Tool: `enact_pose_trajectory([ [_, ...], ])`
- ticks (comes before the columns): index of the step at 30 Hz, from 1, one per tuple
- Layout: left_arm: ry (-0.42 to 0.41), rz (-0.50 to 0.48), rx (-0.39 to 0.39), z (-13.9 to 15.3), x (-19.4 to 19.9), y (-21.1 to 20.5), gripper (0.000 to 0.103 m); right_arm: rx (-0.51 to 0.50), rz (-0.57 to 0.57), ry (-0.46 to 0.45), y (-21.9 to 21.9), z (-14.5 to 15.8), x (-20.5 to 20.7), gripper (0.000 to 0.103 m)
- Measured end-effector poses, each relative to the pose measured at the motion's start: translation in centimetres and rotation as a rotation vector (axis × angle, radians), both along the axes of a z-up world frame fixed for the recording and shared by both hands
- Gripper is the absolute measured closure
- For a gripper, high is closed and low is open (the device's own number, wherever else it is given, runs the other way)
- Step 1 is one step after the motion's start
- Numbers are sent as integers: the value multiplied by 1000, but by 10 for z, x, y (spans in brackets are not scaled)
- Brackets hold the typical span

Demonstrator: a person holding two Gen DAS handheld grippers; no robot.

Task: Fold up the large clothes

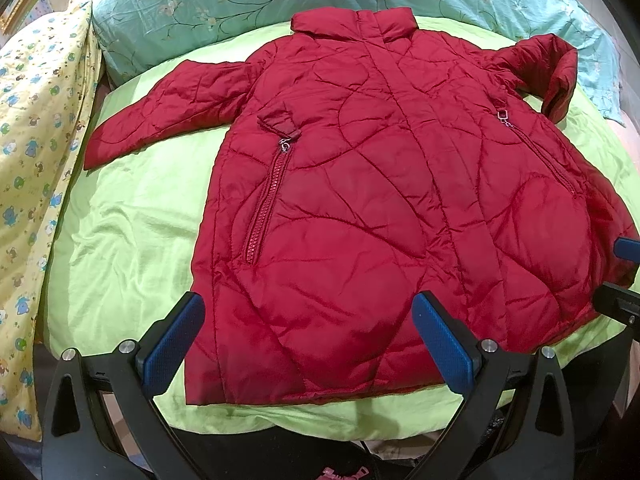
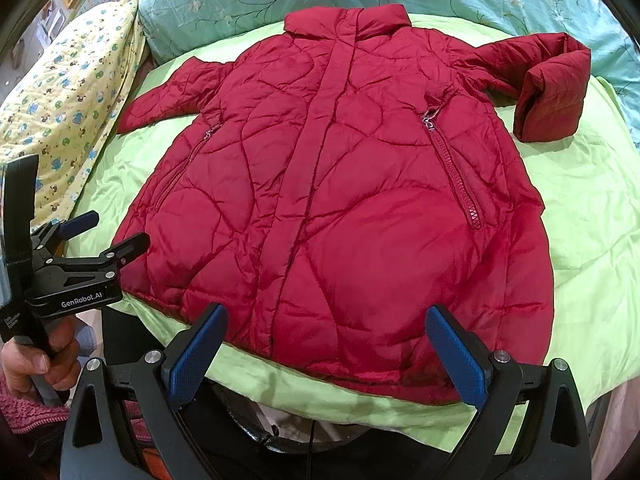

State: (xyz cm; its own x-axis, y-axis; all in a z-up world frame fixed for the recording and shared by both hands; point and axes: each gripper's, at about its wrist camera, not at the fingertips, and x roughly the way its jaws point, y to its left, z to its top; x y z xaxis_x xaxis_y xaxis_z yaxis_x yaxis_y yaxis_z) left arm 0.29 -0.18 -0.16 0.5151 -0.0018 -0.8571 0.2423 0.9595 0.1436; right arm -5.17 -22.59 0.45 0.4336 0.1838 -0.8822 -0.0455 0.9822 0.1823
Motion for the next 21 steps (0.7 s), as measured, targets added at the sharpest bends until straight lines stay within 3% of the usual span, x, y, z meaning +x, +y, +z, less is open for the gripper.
enact_pose_trajectory([
  [13,24,0,52,-5,9,-4,0,24,-12,-4,-7,-3,3,3],
  [21,11,-2,8,-5,17,-7,0,103,-31,-36,-16,-2,8,3],
])
